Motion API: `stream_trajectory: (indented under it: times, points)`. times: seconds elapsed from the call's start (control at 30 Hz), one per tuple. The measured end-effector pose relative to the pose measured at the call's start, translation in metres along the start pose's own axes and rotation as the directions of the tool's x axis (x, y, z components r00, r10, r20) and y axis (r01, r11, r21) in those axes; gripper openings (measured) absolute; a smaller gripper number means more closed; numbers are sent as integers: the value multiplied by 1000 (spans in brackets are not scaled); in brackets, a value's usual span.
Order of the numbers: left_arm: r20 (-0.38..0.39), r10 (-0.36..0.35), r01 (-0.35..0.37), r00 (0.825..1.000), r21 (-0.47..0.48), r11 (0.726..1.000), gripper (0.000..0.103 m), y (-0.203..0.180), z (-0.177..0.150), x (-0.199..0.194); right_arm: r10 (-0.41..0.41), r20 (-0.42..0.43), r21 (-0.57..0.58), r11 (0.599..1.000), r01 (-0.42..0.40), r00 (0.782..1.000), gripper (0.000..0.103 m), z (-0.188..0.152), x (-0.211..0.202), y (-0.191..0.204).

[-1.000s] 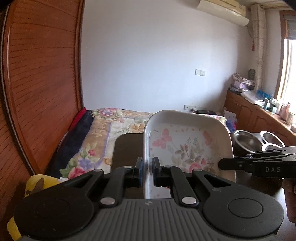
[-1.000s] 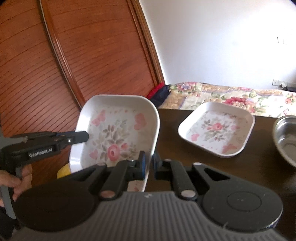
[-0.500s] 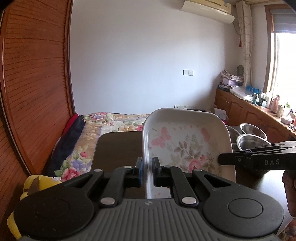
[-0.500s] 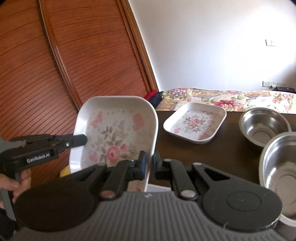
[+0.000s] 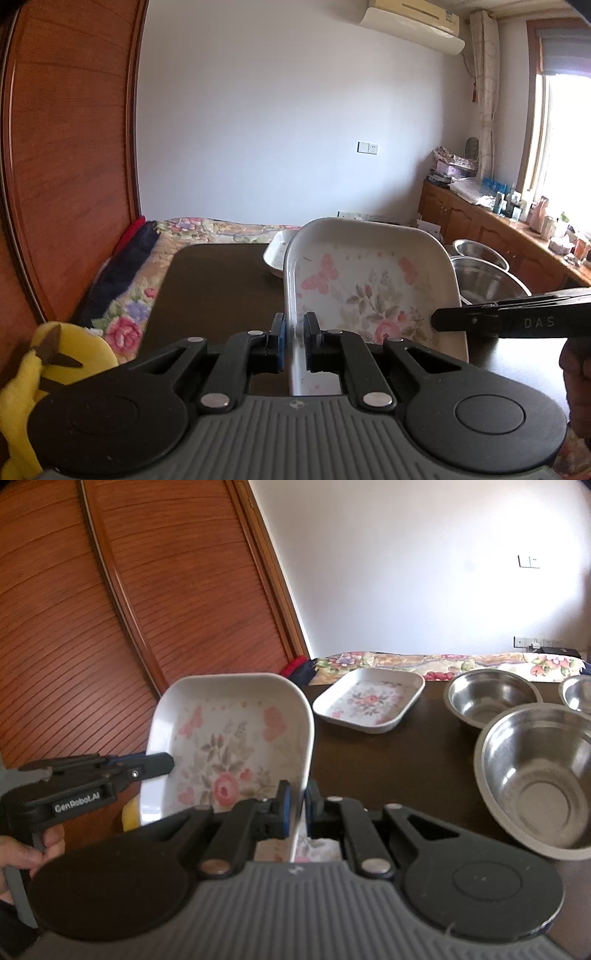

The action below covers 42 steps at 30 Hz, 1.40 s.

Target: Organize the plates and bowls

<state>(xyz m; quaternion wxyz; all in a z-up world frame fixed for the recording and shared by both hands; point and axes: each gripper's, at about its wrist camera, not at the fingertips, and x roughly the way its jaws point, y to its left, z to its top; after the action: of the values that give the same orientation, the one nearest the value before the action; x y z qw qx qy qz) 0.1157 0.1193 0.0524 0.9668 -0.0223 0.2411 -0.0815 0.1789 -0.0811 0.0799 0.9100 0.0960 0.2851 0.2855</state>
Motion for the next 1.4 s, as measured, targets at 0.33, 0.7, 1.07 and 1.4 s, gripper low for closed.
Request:
stream_trajectory:
  times: [0.33,0.7,1.07,1.4]
  points:
    - [-34,-17,18,999,5,1000,38,-16,-24,11,-18,-36,29,999,19,999,10,-18,1,-21]
    - [-67,-12,11,998,-6,1000,38,-15,-33,21,-23,-60,41,999,26,998,10,-29,2,-27]
    - [-100,8,-12,995,-36,999,38,-11,-46,42,-57,-84,28,998,60,995,10,-38,10,-25]
    - [-115,19,-23,993,-38,999,38,-8,-55,55,-70,-82,27,997,72,994,10,-43,17,-28]
